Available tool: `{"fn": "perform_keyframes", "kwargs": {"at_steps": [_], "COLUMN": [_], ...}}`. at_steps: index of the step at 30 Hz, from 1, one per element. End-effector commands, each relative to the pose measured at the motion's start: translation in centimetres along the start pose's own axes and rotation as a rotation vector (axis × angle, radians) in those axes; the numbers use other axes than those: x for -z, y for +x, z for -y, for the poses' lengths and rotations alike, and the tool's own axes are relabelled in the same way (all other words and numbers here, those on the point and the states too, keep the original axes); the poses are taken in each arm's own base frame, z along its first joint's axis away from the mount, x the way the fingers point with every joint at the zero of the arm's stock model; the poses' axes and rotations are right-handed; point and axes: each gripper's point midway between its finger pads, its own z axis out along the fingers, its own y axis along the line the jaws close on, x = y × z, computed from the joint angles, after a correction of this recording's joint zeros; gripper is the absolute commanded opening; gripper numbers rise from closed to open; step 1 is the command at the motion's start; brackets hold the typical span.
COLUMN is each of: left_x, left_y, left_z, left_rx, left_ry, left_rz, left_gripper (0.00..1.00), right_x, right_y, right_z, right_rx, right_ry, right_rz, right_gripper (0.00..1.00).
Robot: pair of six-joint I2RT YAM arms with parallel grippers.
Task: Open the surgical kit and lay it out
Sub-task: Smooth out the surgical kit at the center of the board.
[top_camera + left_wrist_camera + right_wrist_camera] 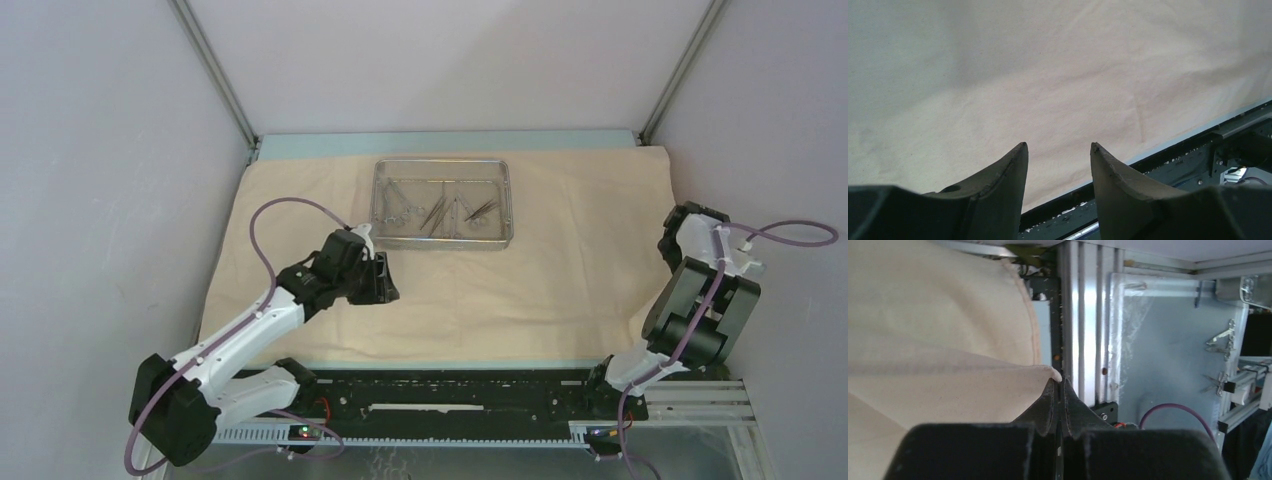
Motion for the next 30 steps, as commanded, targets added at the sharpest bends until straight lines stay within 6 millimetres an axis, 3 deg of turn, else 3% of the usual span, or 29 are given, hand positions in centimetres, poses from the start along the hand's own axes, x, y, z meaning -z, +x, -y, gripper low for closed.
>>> {"fn": "perform_keyframes", "kwargs": {"at_steps": [1, 5, 9, 16, 18, 19, 23, 25, 30], "left_x": [1.6, 1.8, 1.9, 2.2, 2.2, 2.2, 2.0, 1.9, 1.8], "left_y": [-1.8, -2.1, -2.2, -2.3, -2.4, -2.4, -2.5, -2.5, -2.6], "left_z": [1.7, 1.7, 1.9, 2.0, 2.2, 2.2, 2.3, 2.3, 2.5], "left_rx": [-0.025, -0.037, -0.032, -0.036, -0.035, -0.034, -0.036, -0.034, -0.029], "left_ry": [0.058, 0.05, 0.058, 0.061, 0.066, 0.068, 0.07, 0.071, 0.075], "left_rz": [0.057, 0.062, 0.065, 0.07, 0.068, 0.068, 0.066, 0.063, 0.066], "left_gripper": [0.54, 0.54, 0.54, 0.54, 0.54, 0.54, 0.54, 0.54, 0.54], "right_x": [0.1, 0.8, 0.9, 0.0, -0.1, -0.2, -0.5, -0.4, 0.9], "right_y": [-2.2, -3.7, -4.7, -5.6, -5.9, -6.0, -6.0, -5.9, -5.9], "right_z": [3.5, 5.9, 5.8, 3.8, 3.4, 3.3, 2.9, 2.8, 0.9], "right_rx": [-0.096, -0.166, -0.189, -0.168, -0.171, -0.171, -0.168, -0.173, -0.135], "right_ry": [0.149, 0.255, 0.256, 0.279, 0.281, 0.284, 0.29, 0.276, 0.148], "right_rz": [0.059, 0.09, 0.088, 0.051, 0.053, 0.055, 0.033, 0.021, 0.032], "right_gripper": [0.0, 0.0, 0.0, 0.03, 0.13, 0.24, 0.85, 0.97, 1.0]}}
